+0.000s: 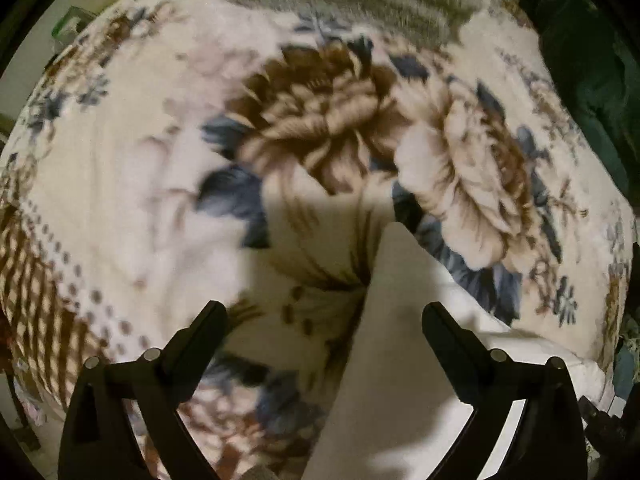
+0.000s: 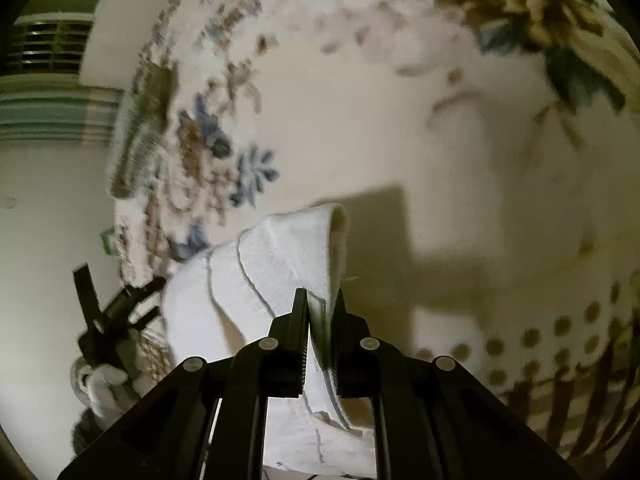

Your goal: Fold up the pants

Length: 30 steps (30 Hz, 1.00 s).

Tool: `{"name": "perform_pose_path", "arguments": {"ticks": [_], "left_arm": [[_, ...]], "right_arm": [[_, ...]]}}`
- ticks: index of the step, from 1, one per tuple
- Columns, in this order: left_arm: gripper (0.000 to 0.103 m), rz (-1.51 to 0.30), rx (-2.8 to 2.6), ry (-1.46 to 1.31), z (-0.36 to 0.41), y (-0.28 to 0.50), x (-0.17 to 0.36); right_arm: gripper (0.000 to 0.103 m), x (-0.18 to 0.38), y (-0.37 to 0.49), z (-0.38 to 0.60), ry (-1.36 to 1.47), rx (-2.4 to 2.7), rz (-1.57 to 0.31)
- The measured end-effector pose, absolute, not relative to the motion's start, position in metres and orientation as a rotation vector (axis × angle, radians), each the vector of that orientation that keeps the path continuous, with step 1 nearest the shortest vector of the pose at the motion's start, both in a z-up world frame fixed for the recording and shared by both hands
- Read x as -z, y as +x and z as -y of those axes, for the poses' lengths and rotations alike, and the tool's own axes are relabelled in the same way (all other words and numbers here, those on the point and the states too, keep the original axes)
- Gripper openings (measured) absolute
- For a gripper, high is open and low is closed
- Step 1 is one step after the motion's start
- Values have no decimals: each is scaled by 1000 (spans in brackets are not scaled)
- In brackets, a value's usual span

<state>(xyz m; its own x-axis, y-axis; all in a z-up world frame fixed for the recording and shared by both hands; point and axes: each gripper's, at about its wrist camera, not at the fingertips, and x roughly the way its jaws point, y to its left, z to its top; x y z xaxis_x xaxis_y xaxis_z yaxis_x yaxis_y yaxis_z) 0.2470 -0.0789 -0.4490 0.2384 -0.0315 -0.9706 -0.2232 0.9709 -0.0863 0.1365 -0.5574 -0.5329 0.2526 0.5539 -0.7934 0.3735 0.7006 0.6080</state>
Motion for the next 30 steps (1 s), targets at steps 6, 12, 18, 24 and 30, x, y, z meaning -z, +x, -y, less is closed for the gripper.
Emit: {"name": "perform_pose_path", "arguments": {"ticks": [6, 12, 18, 24, 30], "left_arm": [[101, -1328, -96, -266, 77, 196, 430], [101, -1421, -52, -298, 94, 154, 461], [101, -1446, -13, -451, 87, 135, 487], [101, -1460, 22, -465, 85, 141, 491], [101, -1457, 42, -463, 79, 137, 491]], "right_arm": [[58, 543, 114, 562, 867, -120, -1469], [61, 537, 34, 550, 1107, -58, -1454], [62, 598, 9, 480, 1389, -147, -1437], [70, 620, 15, 458, 1450, -84, -1335], [71, 596, 14, 450, 1523, -130, -1197]]}}
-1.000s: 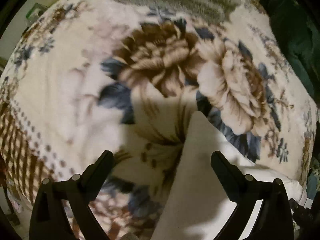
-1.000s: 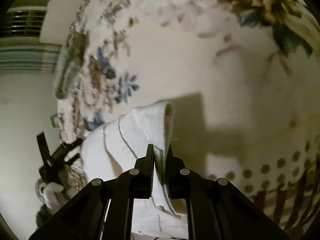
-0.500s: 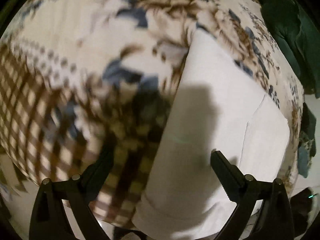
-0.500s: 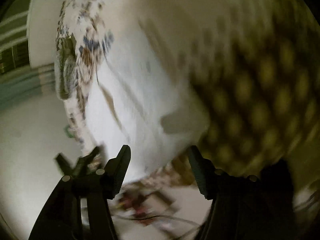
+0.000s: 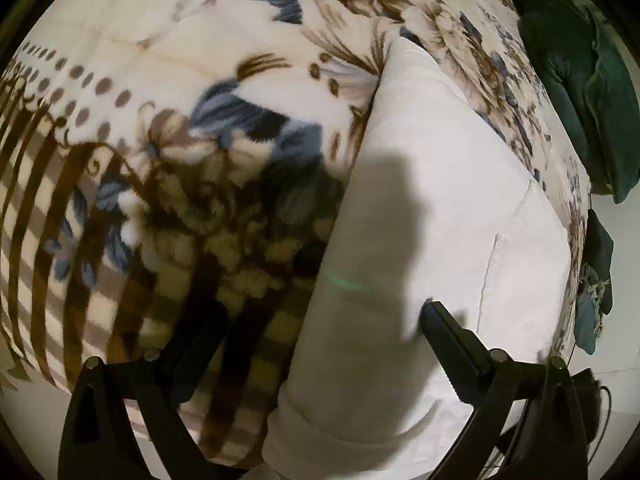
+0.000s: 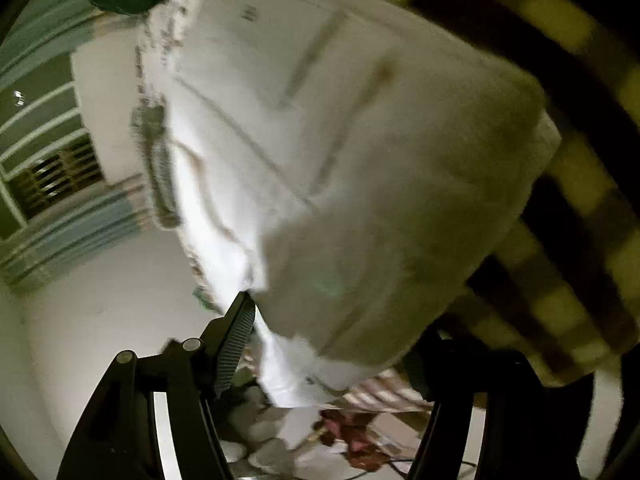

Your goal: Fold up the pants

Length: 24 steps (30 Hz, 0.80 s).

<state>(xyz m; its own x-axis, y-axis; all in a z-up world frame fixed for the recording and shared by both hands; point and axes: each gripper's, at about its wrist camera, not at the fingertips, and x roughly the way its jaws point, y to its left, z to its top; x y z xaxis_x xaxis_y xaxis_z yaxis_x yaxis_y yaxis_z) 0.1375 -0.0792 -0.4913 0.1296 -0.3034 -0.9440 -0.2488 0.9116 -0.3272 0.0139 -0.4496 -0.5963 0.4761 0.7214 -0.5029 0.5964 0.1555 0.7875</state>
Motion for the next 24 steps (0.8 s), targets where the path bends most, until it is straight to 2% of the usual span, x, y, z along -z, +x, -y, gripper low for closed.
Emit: {"name": "perform_pose_path", "arguments": {"ticks": [3, 6, 9, 13, 18, 20, 24], "left_arm": [[102, -1453, 41, -480, 78, 137, 493], [102, -1456, 41, -454, 81, 136, 494], [102, -1459, 44, -450, 81, 137, 493], [102, -1456, 45, -466, 80, 138, 493], [102, -1468, 52, -451, 81, 139, 494], [102, -1475, 56, -447, 81, 140, 493], [102, -1481, 61, -448, 81, 142, 494]], "right_arm": [[71, 585, 24, 446, 1492, -157, -1170], [71, 599, 31, 440, 1368, -116, -1263], [71, 609, 32, 439, 1404, -118, -1251], [71, 594, 37, 429, 1417, -141, -1206], [70, 592, 43, 419, 1273, -148, -1220], [67, 595, 39, 417, 1258, -159, -1204], [67, 593, 33, 409, 1254, -144, -1186]]}}
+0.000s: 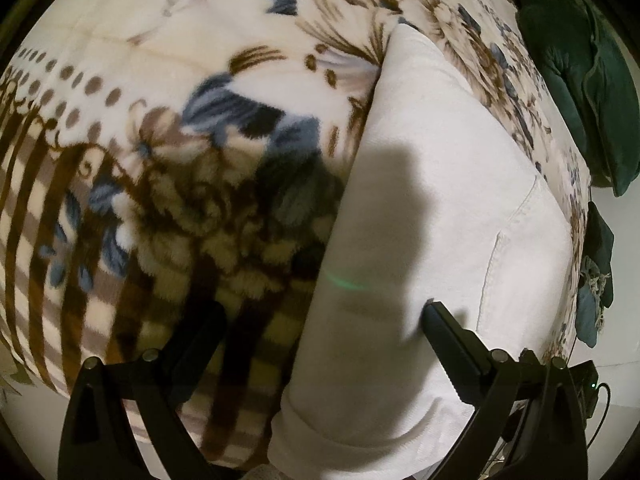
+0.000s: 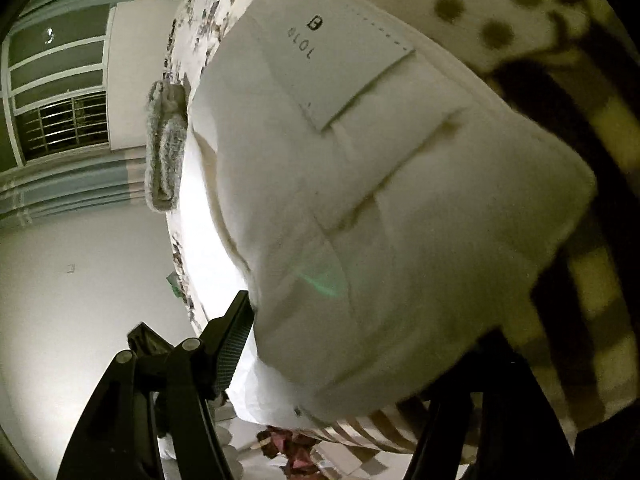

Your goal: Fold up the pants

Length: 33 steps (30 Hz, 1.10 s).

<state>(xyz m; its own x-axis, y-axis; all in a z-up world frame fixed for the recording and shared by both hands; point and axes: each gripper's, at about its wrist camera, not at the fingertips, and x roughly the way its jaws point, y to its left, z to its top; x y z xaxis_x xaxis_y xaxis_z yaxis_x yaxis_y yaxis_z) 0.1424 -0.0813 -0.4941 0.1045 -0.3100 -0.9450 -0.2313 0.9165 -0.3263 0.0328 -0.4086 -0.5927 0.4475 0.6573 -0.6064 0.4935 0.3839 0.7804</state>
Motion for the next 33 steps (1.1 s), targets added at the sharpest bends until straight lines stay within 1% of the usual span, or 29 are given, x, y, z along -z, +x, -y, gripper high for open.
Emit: {"name": "perform_pose_path", "arguments": {"ticks": [3, 6, 8, 9, 11, 12, 13, 15, 16, 17, 18, 19, 20, 21, 23, 26, 33], "left_arm": [[102, -1477, 68, -461, 79, 142, 495], [102, -1466, 77, -501, 75, 140, 495], [102, -1460, 82, -524, 73, 140, 495], [101, -1459, 84, -526, 73, 140, 496], [100, -1457, 98, -519, 76, 140, 496], [100, -1452, 106, -517, 77, 139, 496], [99, -1443, 116, -517, 78, 139, 494], [77, -1408, 156, -524, 82, 138, 488], [48, -1399, 190, -528, 87, 138, 484], [43, -1400, 203, -525, 91, 139, 481], [41, -1391, 208, -514, 95, 139, 477], [35, -1392, 215, -505, 97, 139, 477], [31, -1389, 222, -501, 98, 139, 476], [29, -1384, 223, -505, 98, 139, 476], [21, -1376, 227, -534, 97, 139, 474], [18, -1352, 242, -592, 92, 137, 463], [17, -1295, 283, -580, 102, 136, 412]], "right_arm": [[72, 596, 38, 414, 1337, -120, -1170], [72, 585, 47, 414, 1412, -163, -1098], [72, 571, 55, 412, 1390, -210, -1055], [72, 567, 59, 410, 1337, -217, -1069], [71, 576, 63, 407, 1269, -198, -1149], [70, 586, 64, 406, 1271, -189, -1184], [69, 593, 63, 406, 1302, -190, -1178], [68, 594, 65, 408, 1321, -201, -1170], [66, 590, 67, 406, 1315, -202, -1172], [60, 589, 64, 410, 1314, -203, -1170], [57, 582, 66, 412, 1308, -211, -1166], [53, 579, 66, 413, 1302, -212, -1161], [51, 577, 66, 412, 1300, -213, -1159], [51, 576, 67, 411, 1300, -213, -1161], [47, 576, 66, 415, 1293, -198, -1169], [42, 571, 61, 423, 1303, -181, -1167], [38, 530, 56, 435, 1276, -182, -1158]]}}
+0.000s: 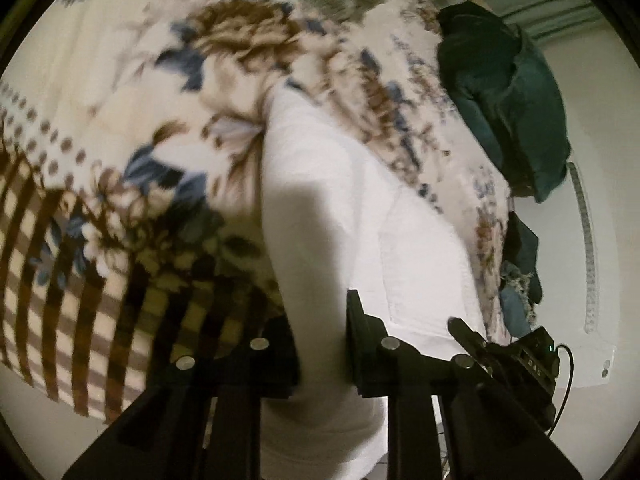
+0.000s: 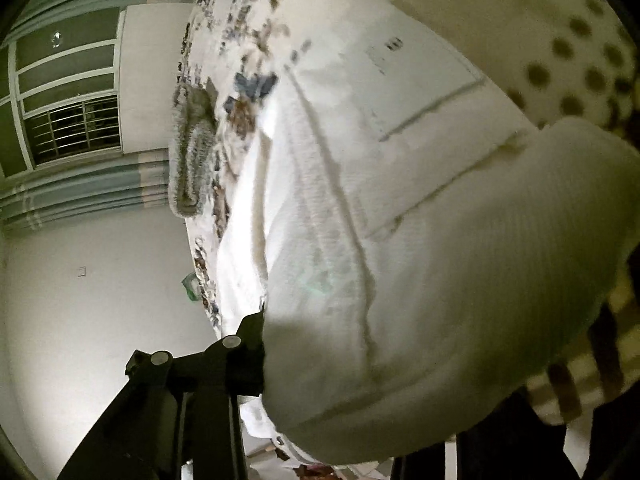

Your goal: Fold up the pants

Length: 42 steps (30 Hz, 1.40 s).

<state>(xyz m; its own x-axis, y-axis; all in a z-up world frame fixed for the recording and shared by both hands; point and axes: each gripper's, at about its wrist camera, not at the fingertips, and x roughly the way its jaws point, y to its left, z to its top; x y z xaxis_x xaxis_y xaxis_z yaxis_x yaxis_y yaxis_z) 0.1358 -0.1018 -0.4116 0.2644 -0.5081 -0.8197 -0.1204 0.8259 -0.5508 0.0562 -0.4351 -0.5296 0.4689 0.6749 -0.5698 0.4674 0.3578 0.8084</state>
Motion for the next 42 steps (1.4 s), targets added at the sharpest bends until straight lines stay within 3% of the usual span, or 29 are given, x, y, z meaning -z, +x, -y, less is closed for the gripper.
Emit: {"name": "perform_pose_path", "arguments": {"ticks": [12, 22, 26, 32, 36, 42], "left_arm": [[17, -1178, 271, -597, 118, 179, 292], [17, -1044, 297, -594, 44, 354, 222], [17, -1017, 314, -560, -2, 456, 228], [17, -1008, 319, -485, -49, 577, 274], [17, -1032, 303, -468, -70, 623, 321], [18, -1105, 300, -464, -94, 629, 382]], "right_arm": [[37, 393, 109, 455, 1143, -264, -1140], [37, 296, 275, 382, 1076, -298, -993], [37, 299, 359, 337, 1088, -301, -935], [37, 357, 503, 276, 1143, -299, -866], [37, 405, 571, 243, 1110, -301, -876], [38, 459, 590, 221, 1072, -259, -954]]}}
